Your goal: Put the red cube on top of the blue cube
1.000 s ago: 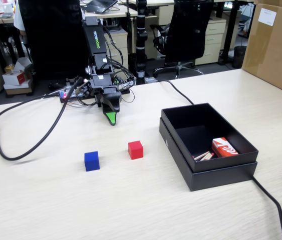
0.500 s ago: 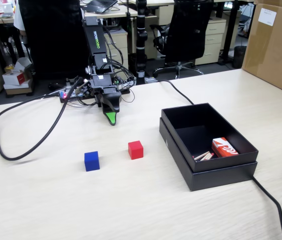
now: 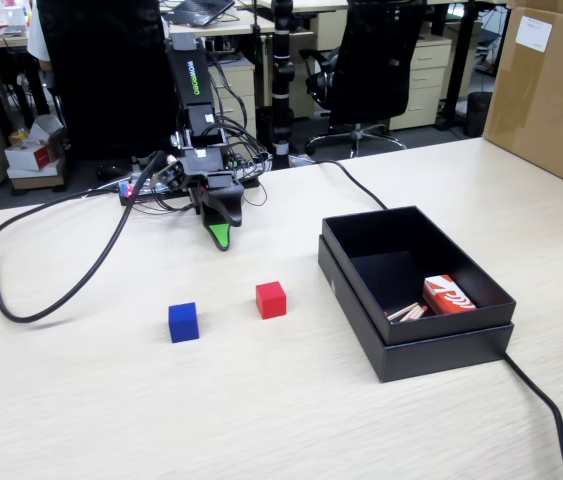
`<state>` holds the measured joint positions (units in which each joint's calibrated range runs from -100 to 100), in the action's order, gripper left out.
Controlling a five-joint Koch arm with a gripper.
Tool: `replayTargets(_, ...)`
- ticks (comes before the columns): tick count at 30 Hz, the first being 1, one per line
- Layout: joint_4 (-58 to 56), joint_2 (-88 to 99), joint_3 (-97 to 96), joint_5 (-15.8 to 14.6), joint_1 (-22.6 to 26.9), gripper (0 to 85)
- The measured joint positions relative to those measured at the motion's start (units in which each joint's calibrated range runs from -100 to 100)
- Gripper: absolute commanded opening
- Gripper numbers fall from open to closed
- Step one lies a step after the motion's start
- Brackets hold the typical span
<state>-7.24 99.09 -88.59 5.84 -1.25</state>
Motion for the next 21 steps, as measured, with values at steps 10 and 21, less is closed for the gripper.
replayTargets(10, -21.1, -8.9, 19.7, -4.4, 1.4, 47.2)
replayTargets(21, -36.0, -33.4, 50.9, -9.5, 3.3, 45.6)
